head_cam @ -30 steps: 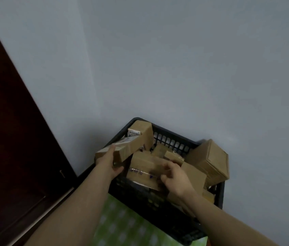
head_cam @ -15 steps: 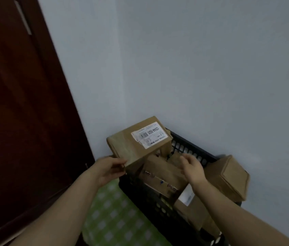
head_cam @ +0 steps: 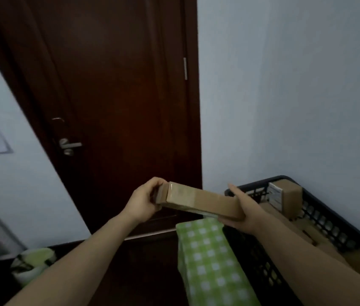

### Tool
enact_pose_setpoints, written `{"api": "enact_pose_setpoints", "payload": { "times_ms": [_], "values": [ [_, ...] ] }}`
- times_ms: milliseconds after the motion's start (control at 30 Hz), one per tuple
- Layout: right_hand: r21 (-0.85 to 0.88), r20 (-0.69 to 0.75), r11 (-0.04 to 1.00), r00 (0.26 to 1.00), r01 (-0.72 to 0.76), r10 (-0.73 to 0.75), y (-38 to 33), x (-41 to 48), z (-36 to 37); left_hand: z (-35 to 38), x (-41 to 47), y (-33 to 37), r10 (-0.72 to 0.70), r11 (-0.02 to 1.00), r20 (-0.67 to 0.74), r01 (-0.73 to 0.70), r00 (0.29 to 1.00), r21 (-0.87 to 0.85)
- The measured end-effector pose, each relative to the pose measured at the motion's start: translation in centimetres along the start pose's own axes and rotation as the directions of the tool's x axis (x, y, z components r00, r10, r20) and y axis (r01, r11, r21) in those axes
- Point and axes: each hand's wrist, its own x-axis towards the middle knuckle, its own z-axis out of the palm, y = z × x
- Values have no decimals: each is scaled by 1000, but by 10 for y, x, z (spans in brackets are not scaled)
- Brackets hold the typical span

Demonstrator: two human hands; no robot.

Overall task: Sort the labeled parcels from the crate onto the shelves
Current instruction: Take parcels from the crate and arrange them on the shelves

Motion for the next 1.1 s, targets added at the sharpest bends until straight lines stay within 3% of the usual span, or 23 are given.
{"api": "enact_pose_setpoints", "payload": {
  "times_ms": [67,100,133,167,200,233,267,300,433,633,767,867,967,1100],
  "values": [
    [6,50,999,998,-33,32,9,-3,26,-24,-13,0,58,994,-99,-48,993,102],
    [14,101,1000,995,-20,18,13,-5,39,-35,-20,-1,24,996,-174,-8,984,91],
    [29,137,999,990,13,-16,16,-6,52,-46,-26,-5,-62,997,-259,72,964,28],
    [49,164,997,985,53,-61,19,-7,65,-57,-33,-6,-260,960,-307,211,916,-184],
    [71,181,992,977,103,-115,22,-9,79,-70,-41,-9,-463,836,-270,315,844,-448],
    [98,195,983,966,154,-170,25,-10,92,-84,-47,-14,-613,633,-130,386,779,-671],
    [108,210,973,952,204,-223,30,-11,105,-97,-55,-19,-677,466,-1,427,736,-775],
    [102,228,963,936,250,-267,35,-11,118,-108,-63,-23,-680,405,68,450,730,-796],
    [-4,379,936,866,352,-325,56,-20,159,-140,-92,-33,-624,528,11,432,781,-731],
    [-147,508,941,840,304,-193,73,-33,193,-174,-127,-51,-563,537,-12,356,826,-765],
    [-75,526,959,828,273,-194,79,-34,206,-187,-141,-64,-573,556,-39,353,819,-752],
    [23,523,986,838,167,-155,92,-33,215,-185,-143,-64,-615,531,-42,375,787,-760],
    [62,545,995,832,84,-104,108,-36,226,-174,-137,-62,-595,454,-61,272,802,-848],
    [-7,576,995,814,101,-79,119,-35,231,-172,-132,-61,-571,425,-137,149,809,-893]
  ]
}}
